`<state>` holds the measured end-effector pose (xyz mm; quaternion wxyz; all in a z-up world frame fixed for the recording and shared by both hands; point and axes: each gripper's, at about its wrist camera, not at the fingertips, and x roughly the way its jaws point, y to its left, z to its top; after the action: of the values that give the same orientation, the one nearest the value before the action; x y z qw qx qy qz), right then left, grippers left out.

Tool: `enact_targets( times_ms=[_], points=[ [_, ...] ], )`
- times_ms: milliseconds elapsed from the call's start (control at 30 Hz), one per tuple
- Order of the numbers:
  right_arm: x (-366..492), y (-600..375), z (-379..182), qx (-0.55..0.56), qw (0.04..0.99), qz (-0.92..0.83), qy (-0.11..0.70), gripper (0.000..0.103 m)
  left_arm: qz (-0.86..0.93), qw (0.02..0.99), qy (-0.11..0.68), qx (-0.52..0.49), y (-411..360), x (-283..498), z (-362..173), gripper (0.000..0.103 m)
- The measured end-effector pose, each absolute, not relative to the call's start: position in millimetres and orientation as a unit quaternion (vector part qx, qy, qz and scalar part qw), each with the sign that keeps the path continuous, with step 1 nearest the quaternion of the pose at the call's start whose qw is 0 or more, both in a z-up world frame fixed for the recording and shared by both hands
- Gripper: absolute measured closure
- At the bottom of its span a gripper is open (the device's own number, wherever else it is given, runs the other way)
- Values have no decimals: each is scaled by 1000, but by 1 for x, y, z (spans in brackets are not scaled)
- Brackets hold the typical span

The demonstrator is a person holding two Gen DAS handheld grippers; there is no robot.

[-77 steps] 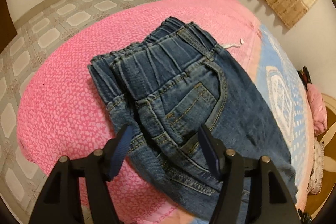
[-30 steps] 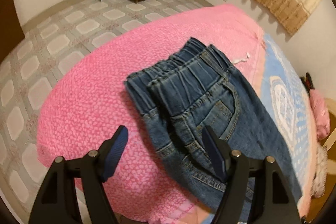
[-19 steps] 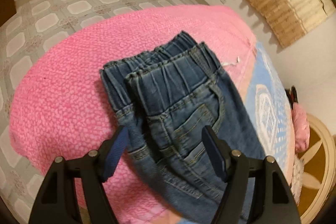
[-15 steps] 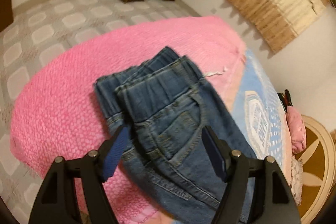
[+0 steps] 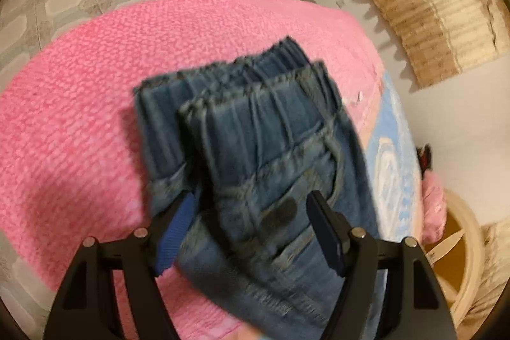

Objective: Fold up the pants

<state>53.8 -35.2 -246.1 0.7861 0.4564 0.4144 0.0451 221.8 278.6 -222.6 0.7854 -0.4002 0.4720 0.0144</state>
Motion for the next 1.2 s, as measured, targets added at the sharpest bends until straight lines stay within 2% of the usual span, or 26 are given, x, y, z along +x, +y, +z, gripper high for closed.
enact_targets(
  times_ms=[133,333,433,600,700,800,867,933,1000,1100,1200],
  points=[
    [51,-35,-247,470,787,45,397,98,-10,783,465,-413,275,238,-224,36],
    [53,-40,-266,544,756,66,357,98,-16,782,443,-438,287,222,-240,68],
    [57,-40,-282,579,733,62,351,98,-30,771,434,-465,297,216,-244,77],
    [50,-53,-299,640,713,31,285,98,-27,784,445,-432,293,224,-242,78],
    [59,-56,-309,666,694,22,273,96,-22,769,446,-457,291,236,-246,78],
    [76,-50,-307,647,707,23,284,96,-14,778,443,-445,285,238,-240,78],
    [89,-41,-295,597,734,12,324,96,-20,795,434,-424,278,243,-230,82],
    [93,-33,-277,570,754,21,326,103,-34,806,420,-415,279,240,-222,83],
    [97,-20,-248,522,787,34,328,103,-43,818,410,-400,279,238,-209,83],
    [99,-5,-214,502,802,72,316,103,-55,828,402,-388,280,231,-193,83],
    [95,5,-203,506,796,111,313,102,-54,827,402,-389,285,224,-189,83]
  ],
)
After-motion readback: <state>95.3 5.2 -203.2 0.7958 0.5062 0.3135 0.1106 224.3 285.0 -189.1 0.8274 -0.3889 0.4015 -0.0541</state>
